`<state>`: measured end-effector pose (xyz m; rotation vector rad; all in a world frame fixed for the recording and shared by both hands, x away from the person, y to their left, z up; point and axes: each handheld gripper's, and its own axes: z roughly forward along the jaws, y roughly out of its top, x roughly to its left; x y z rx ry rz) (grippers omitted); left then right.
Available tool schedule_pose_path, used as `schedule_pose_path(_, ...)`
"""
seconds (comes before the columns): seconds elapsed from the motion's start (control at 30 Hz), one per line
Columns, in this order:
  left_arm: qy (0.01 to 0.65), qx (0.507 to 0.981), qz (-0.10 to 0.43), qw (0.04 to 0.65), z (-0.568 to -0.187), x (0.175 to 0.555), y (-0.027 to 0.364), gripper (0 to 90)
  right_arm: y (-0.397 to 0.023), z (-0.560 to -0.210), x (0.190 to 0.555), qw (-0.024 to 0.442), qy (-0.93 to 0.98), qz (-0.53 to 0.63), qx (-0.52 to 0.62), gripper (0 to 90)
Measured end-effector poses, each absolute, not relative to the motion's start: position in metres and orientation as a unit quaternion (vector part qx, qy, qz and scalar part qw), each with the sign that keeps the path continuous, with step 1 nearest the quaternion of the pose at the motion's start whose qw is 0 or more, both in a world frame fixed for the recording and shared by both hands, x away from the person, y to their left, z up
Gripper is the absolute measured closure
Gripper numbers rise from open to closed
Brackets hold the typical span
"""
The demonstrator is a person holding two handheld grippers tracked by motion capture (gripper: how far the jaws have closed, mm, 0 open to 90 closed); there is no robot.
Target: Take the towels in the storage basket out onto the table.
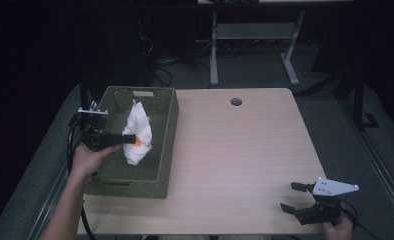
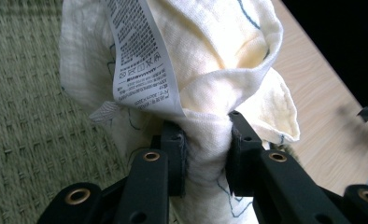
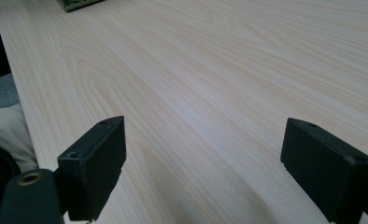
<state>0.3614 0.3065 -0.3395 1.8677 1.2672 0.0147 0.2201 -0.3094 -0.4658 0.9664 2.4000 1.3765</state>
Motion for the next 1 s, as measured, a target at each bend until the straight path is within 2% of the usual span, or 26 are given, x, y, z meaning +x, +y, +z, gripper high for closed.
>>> schedule_pose_path(0.63,0.482,0.729,-0.010,0.486,-0.329,0.359,0.302,72.5,-0.311,-0.466,0.221,0.105,0.810,0.471,0.333,13.8)
schedule_pose_path(1.0,0.460,0.737,-0.004,0.495,-0.316,0.360,0.291,72.5,-0.312,-0.466,0.221,0.106,0.807,0.474,0.335,13.8)
